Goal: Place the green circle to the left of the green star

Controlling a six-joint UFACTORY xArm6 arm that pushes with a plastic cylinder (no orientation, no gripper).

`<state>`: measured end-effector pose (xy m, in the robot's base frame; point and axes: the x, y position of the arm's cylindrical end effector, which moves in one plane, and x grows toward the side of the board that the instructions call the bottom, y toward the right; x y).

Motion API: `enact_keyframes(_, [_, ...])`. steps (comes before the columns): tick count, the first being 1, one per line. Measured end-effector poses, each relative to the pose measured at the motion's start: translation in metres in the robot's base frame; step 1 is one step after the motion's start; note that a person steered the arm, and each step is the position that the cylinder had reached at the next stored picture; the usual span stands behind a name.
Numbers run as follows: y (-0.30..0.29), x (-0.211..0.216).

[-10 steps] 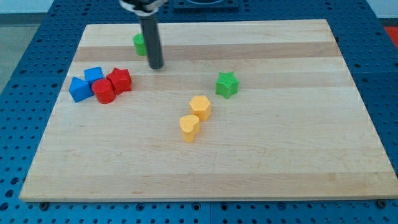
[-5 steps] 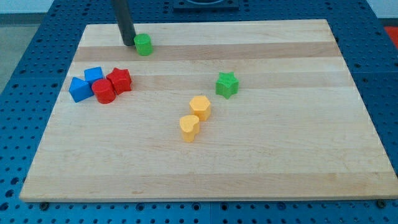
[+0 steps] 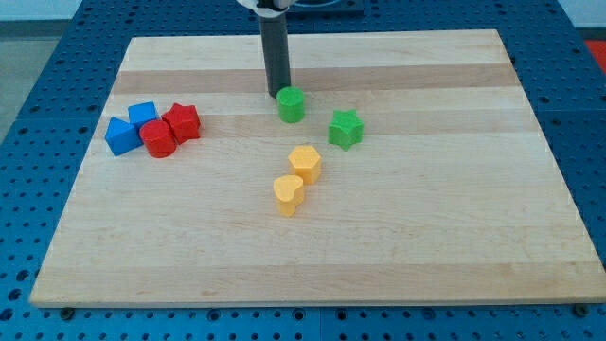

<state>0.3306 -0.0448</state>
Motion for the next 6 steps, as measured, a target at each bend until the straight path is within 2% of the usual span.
enact_keyframes(3, [0.029, 0.023])
enact_keyframes(6, [0.0, 0.04])
